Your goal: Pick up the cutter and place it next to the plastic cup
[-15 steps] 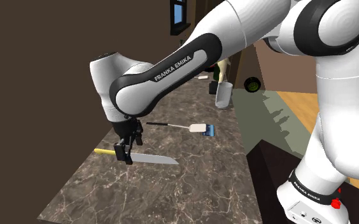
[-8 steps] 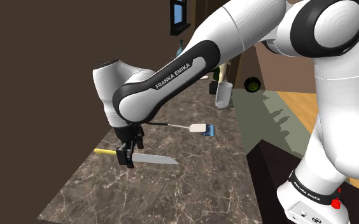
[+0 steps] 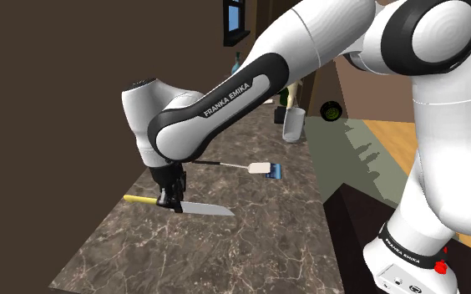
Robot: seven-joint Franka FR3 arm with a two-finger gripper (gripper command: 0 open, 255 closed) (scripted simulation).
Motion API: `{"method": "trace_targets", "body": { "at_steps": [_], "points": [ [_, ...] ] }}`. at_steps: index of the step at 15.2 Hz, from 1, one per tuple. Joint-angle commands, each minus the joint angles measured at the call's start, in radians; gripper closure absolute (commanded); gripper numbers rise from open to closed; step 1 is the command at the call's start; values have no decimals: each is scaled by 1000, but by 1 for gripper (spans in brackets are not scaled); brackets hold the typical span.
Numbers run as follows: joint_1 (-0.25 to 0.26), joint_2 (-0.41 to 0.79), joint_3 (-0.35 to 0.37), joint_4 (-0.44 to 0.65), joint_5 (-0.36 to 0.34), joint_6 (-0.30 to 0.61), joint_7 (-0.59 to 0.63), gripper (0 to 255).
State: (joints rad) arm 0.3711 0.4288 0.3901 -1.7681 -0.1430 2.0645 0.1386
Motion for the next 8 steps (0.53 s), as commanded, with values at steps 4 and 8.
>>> {"method": "trace_targets", "body": {
  "at_steps": [4, 8],
  "points": [
    [0, 0, 0, 0, 0, 0, 0, 255],
    [-2, -13, 3, 9, 6, -21, -3, 255]
  ]
}}
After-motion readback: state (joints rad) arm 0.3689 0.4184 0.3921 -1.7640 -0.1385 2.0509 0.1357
